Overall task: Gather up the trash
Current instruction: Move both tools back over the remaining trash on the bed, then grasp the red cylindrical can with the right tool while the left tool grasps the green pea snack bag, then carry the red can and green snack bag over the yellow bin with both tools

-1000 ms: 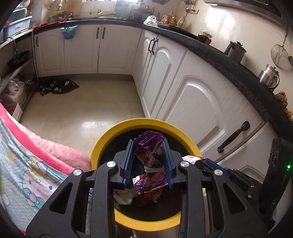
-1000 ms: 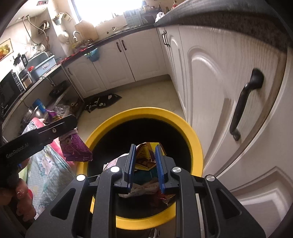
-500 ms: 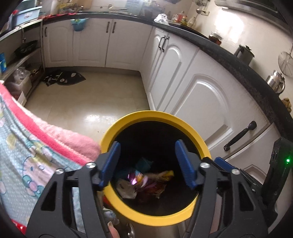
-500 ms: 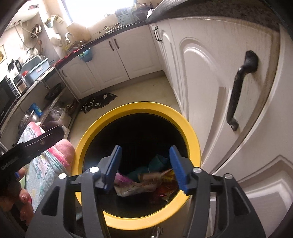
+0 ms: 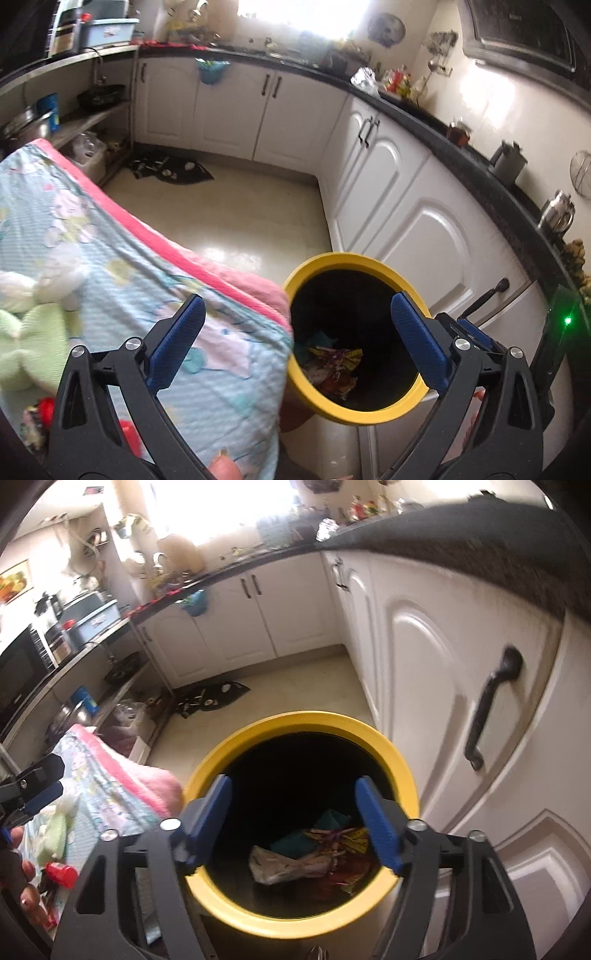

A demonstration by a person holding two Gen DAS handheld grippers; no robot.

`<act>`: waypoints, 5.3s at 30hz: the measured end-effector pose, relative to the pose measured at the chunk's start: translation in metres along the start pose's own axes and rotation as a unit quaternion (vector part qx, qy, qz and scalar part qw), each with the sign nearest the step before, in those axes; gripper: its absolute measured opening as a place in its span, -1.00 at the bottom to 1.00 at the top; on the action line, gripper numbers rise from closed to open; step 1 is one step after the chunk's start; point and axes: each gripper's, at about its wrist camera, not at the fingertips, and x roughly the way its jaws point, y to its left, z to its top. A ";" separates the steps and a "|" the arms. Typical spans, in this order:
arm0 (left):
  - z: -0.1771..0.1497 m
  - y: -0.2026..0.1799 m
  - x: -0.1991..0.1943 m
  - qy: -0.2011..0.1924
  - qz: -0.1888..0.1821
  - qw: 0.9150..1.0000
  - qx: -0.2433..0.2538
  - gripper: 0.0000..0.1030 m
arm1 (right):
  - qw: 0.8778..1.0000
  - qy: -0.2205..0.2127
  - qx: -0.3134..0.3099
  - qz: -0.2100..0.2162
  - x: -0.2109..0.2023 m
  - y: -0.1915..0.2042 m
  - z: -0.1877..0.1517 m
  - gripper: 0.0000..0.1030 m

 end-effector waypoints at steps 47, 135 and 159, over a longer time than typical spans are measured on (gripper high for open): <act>-0.066 0.171 -0.176 -0.040 0.127 0.991 -0.018 0.77 | 0.895 0.061 -0.371 0.241 -0.040 0.252 -0.078 0.49; -0.039 0.092 -0.133 -0.010 0.029 0.996 0.087 -0.96 | 0.922 0.058 -0.280 0.260 -0.058 0.190 -0.053 -0.39; 0.002 -0.002 -0.111 -0.039 -0.041 0.989 0.135 -0.96 | 0.966 -0.017 -0.175 0.189 -0.081 0.101 0.004 -0.39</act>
